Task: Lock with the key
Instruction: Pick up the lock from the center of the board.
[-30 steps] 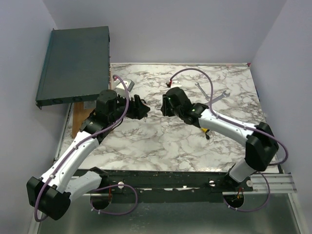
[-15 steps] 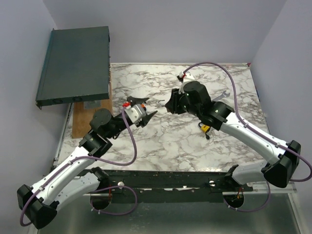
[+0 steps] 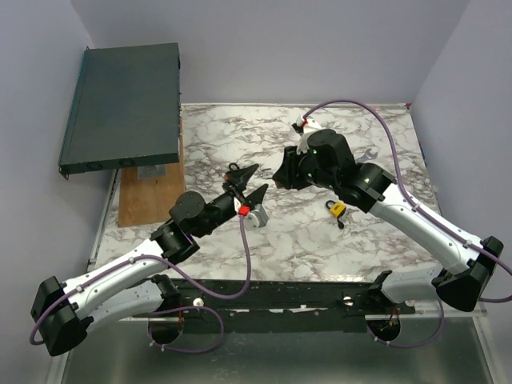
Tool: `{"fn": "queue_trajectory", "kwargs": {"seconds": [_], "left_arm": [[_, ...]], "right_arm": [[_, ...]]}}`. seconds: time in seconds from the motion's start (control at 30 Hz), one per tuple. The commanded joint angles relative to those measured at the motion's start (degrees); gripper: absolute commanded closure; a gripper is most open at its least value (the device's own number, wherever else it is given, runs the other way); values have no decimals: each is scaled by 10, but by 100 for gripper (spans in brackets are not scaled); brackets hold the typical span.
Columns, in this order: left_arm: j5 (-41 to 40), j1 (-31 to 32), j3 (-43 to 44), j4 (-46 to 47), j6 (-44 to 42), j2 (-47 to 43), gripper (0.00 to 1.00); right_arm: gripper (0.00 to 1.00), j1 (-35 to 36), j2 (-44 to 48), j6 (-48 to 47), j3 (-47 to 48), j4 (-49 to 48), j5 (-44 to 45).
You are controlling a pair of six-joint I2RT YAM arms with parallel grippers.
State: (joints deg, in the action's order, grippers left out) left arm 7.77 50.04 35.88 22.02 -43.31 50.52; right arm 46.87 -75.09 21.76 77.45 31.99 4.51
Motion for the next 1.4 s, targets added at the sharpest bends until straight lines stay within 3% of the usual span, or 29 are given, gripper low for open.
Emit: {"fn": "queue_trajectory", "kwargs": {"seconds": [0.0,0.4,0.77,1.37], "left_arm": [[-31,23,-8,24,-93,22,45],[-66,45,-24,69,-127,46,54],[-66,59,-25,94,-150,70,56],[-65,66,-21,109,-154,86,75]], "right_arm": [[85,1,17,-10,32,27,-24],[85,1,26,-10,50,54,-33],[85,1,31,-6,47,61,-41],[85,1,36,-4,40,65,-56]]}}
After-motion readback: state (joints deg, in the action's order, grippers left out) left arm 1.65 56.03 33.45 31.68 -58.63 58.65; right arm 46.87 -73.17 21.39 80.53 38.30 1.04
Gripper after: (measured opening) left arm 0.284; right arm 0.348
